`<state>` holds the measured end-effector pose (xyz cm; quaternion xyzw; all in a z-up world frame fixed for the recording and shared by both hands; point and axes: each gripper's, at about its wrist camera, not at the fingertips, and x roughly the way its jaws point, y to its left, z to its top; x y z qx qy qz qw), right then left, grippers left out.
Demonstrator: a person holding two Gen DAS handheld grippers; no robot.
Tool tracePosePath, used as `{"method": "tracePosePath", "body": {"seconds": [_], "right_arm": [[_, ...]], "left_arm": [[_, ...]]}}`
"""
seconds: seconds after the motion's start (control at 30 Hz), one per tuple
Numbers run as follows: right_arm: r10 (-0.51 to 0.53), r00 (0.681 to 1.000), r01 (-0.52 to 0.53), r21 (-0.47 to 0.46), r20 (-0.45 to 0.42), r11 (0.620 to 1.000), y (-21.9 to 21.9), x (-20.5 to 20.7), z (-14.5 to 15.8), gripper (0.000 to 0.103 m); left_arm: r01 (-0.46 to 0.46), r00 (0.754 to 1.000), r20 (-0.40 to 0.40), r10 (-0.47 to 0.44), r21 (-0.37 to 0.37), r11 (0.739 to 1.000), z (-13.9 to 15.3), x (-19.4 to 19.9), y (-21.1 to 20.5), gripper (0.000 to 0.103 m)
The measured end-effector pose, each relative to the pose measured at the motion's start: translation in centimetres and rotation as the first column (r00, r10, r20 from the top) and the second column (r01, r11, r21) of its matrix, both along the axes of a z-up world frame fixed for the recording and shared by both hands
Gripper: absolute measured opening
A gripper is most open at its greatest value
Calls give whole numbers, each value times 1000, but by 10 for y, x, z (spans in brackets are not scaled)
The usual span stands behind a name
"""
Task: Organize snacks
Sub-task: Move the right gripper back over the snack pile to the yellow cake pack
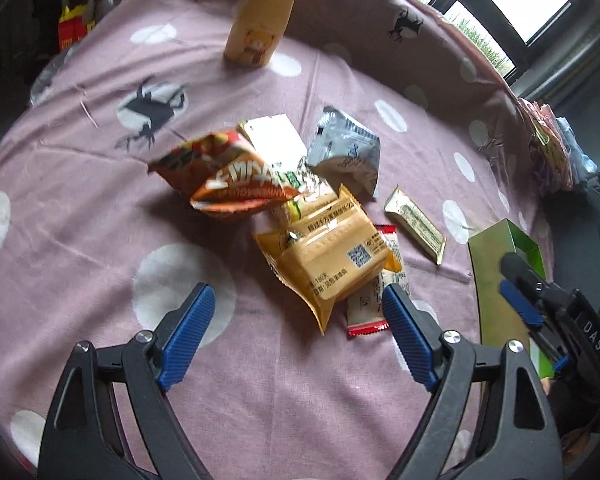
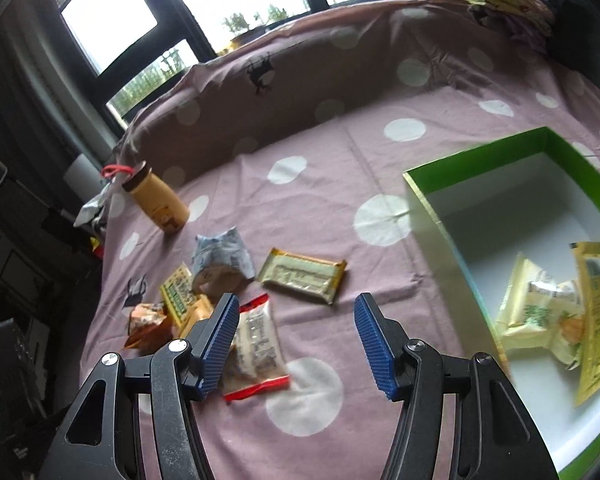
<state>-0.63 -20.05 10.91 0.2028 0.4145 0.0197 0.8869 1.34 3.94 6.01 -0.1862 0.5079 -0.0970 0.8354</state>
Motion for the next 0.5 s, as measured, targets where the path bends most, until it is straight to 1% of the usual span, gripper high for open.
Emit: {"method": "tracePosePath", "body": {"seconds": [0.07,0.1,0.17,0.23,0.3,0.37,0.43,0.5], "right_arm": [[48,999,-48,25,-25,999,13,8,-6,60],[86,996,-84,49,-38,995,20,13,-9,60],[173,984,-165,127,-48,978,32,24,-15,60],[220,974,-208,180,-51,961,42,35,-19,61],[239,968,-223,180,-72,958,53,46,-26,61],[262,959,-243,171,-103,955,62,55,-34,61],[288,949,-270,143,-125,952,74,65,-38,61],[305,945,-294,103,-118,950,82,72,-40,61]], "left_arm": [[10,999,-31,-11,-48,999,-6,2,-3,86],[15,999,-42,-18,-61,998,-7,2,-5,86],[33,998,-50,-36,-64,997,-9,3,-11,86],[30,998,-53,-33,-47,998,-10,4,-14,86],[20,998,-56,-21,-26,999,-14,6,-14,85],[7,998,-62,-8,-25,1000,-18,10,-11,85],[-2,997,-71,-1,-43,999,-23,14,-9,84],[-6,996,-88,1,-60,998,-27,17,-9,84]]}}
